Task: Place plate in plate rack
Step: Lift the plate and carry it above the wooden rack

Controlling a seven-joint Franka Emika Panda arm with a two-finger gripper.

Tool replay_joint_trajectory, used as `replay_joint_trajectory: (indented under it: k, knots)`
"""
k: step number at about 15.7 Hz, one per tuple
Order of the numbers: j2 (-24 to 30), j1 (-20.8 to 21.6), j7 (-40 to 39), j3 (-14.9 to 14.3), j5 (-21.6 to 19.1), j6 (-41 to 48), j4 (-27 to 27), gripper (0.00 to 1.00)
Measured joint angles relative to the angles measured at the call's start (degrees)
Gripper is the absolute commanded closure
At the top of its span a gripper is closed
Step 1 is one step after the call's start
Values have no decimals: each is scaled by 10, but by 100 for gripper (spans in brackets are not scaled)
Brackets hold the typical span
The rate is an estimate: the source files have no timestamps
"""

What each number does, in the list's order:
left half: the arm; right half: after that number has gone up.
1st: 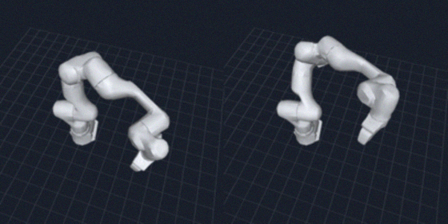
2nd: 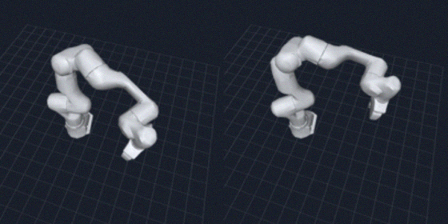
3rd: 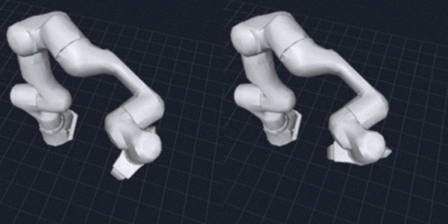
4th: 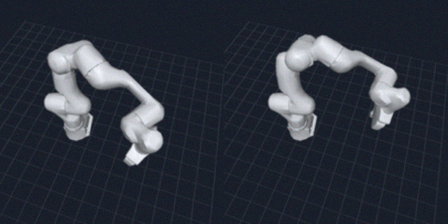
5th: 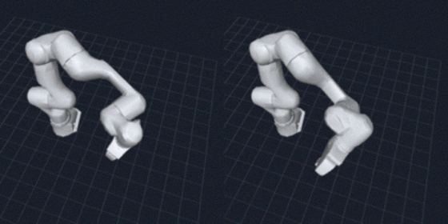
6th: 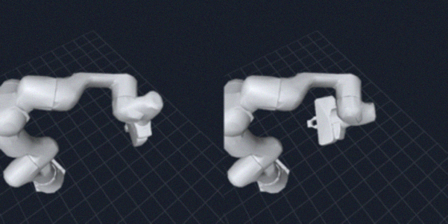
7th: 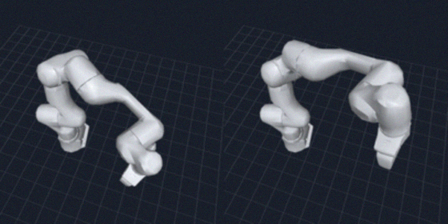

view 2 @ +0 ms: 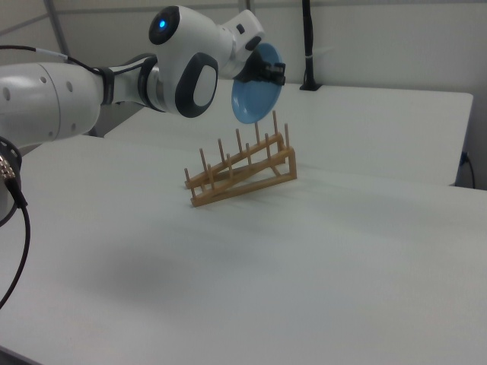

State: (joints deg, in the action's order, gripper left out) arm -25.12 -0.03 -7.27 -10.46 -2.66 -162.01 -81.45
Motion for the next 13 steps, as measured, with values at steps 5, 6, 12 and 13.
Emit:
replay_joint_trajectory:
  k: [5,6,12,13]
  knots:
    - [-6,19,0,0,5,-37,0,100]
    - [-7,23,0,0,14,-37,0,100]
    - [-25,93,0,-60,63,-37,-2,100]
    - [-30,104,0,-71,66,-37,-2,100]
